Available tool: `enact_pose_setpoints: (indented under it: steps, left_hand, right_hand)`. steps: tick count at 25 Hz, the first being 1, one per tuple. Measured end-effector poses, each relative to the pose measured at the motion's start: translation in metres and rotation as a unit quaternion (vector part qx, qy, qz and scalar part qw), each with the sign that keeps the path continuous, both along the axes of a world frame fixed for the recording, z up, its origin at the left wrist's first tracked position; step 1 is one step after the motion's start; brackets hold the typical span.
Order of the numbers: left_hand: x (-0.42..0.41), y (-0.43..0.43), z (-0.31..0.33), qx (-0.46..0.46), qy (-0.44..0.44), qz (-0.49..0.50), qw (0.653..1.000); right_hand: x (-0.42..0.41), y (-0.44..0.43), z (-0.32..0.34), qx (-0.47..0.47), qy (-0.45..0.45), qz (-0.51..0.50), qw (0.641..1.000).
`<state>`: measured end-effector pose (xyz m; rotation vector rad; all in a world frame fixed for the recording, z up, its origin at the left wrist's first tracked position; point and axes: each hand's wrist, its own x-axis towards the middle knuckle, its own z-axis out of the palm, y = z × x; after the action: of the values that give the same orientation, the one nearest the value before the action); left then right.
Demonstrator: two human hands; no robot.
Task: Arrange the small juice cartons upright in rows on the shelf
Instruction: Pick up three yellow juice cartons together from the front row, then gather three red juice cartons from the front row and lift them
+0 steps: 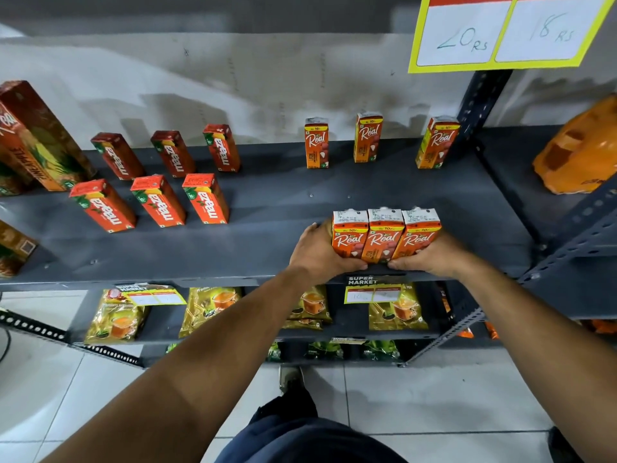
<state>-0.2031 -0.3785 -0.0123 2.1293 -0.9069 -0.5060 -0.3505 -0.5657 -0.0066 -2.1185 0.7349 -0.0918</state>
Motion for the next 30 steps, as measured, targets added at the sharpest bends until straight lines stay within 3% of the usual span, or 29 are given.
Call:
enact_pose_setpoints:
  steps: [4,8,11,14,18,23,27,30]
  left_hand:
    - [0.004,0.018,0.013,-0.055,0.105,-0.049,0.992]
    - [0.015,0.088,0.016,-0.137,0.048,-0.024,0.989]
    - [0.037,0.167,0.005,-0.202,-0.048,0.077,0.975]
    - [0.078,0.238,0.002,-0.243,-0.146,0.231,0.931]
    - [0.157,0.289,0.017,-0.25,-0.129,0.373,0.884]
    - [0.234,0.294,0.02,-0.239,-0.028,0.349,0.906]
    - [0.274,0.287,0.016,-0.18,0.012,0.237,0.955]
    - [0.294,0.285,0.015,-0.121,0.003,0.181,0.976]
  right_hand:
    - [-0.028,0.002,0.017,-0.059,-0.018,0.005,0.998]
    - [-0.102,0.007,0.015,-0.091,-0.12,-0.073,0.986]
    - [-0.133,0.038,-0.015,-0.08,-0.165,-0.088,0.979]
    - [-0.11,0.089,-0.036,-0.082,-0.153,0.025,0.985]
    - [-0.022,0.156,-0.021,-0.081,-0.212,0.151,0.962]
    - [0.105,0.205,0.022,-0.069,-0.278,0.131,0.949]
    - [0.201,0.216,0.035,0.038,-0.207,0.046,0.976]
    - [0.249,0.223,0.028,0.05,-0.145,0.012,0.988]
